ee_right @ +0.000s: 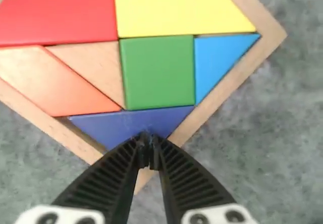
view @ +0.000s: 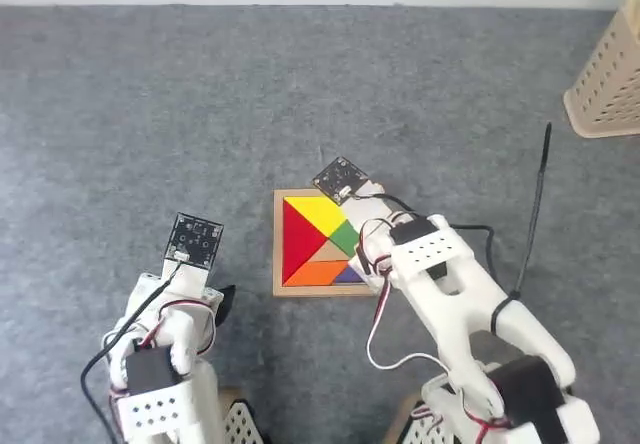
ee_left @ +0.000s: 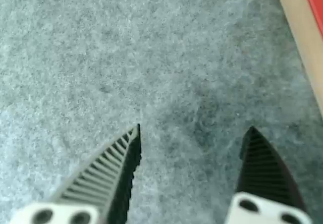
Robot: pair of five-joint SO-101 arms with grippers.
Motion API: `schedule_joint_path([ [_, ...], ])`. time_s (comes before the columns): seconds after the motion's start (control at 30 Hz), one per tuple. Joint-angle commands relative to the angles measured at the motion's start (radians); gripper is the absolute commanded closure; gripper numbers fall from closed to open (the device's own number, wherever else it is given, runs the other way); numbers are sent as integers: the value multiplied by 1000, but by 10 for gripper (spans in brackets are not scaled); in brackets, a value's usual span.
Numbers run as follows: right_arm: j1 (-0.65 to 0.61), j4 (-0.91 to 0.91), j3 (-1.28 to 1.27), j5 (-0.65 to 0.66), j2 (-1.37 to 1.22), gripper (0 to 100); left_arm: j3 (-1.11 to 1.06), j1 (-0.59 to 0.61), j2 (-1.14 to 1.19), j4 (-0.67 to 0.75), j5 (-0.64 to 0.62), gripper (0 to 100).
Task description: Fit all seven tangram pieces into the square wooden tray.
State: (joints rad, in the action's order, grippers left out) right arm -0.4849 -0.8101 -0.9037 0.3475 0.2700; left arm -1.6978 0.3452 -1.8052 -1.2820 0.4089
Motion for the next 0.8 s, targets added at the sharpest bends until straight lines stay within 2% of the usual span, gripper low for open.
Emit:
schedule_joint_path([
  [0.0,16,-56,12,-18,131,991,13,-3,-17,-2,-6,701],
  [0.23,25,-54,-141,-51,446,991,13,-3,-17,-2,-6,701],
  [0.43,116,-13,-310,-43,659,990,13,-3,-17,-2,-6,701],
  [0.6,240,-13,-503,-43,828,988,13,-3,-17,-2,-6,701],
  [0.77,420,-31,-618,-43,1029,987,13,-3,-17,-2,-6,701],
])
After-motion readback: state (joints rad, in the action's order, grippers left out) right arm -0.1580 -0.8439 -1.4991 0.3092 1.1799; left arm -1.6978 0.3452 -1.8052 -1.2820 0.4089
